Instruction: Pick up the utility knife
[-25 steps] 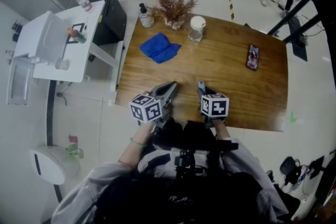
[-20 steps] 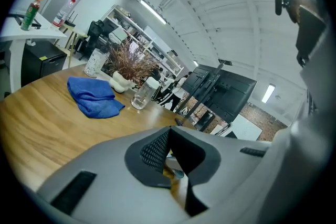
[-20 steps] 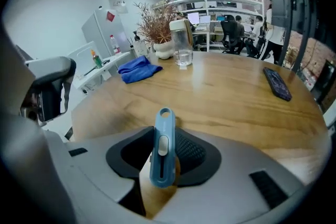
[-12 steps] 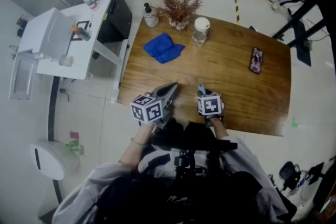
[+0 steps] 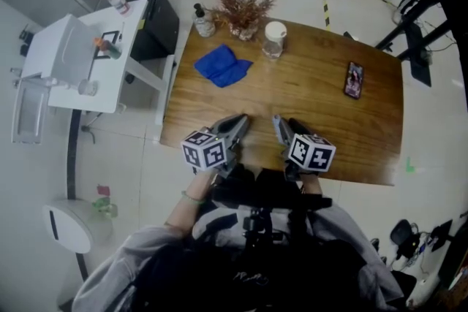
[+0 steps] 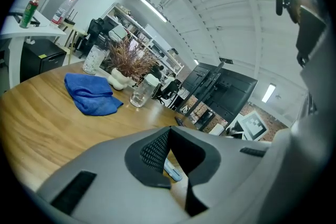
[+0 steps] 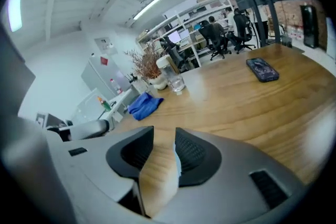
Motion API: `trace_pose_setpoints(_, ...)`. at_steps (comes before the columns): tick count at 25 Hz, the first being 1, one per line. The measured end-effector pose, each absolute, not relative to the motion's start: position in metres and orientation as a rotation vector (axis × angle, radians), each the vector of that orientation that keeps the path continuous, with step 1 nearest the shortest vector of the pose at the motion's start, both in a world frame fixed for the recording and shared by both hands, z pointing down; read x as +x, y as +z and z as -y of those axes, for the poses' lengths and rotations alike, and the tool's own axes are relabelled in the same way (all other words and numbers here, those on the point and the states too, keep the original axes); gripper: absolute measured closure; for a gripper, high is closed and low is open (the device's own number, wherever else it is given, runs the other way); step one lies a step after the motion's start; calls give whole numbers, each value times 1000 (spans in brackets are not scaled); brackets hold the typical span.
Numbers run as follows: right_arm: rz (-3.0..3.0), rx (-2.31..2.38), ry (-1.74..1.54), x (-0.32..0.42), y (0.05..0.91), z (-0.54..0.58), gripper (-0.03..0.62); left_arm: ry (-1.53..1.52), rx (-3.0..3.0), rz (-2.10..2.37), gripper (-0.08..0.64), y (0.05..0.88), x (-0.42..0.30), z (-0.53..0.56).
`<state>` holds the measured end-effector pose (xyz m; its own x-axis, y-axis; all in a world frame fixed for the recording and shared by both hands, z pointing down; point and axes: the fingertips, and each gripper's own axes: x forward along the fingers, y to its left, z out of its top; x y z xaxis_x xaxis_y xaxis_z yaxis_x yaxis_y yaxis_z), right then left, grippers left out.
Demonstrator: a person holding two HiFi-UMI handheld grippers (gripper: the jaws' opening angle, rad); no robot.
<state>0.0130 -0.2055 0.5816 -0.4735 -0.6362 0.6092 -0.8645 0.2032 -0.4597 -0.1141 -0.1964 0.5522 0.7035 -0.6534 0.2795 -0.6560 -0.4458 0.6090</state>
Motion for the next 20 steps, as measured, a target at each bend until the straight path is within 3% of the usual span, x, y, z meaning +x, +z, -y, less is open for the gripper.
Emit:
trace_pose_setpoints(8,2303,1502,1113,33,530,198,577,10,2202,965,555,552,-104,197)
trace_pose_setpoints(20,2324,1463,1083,34,522,193,580,16,2207,963,555,551,-99,195)
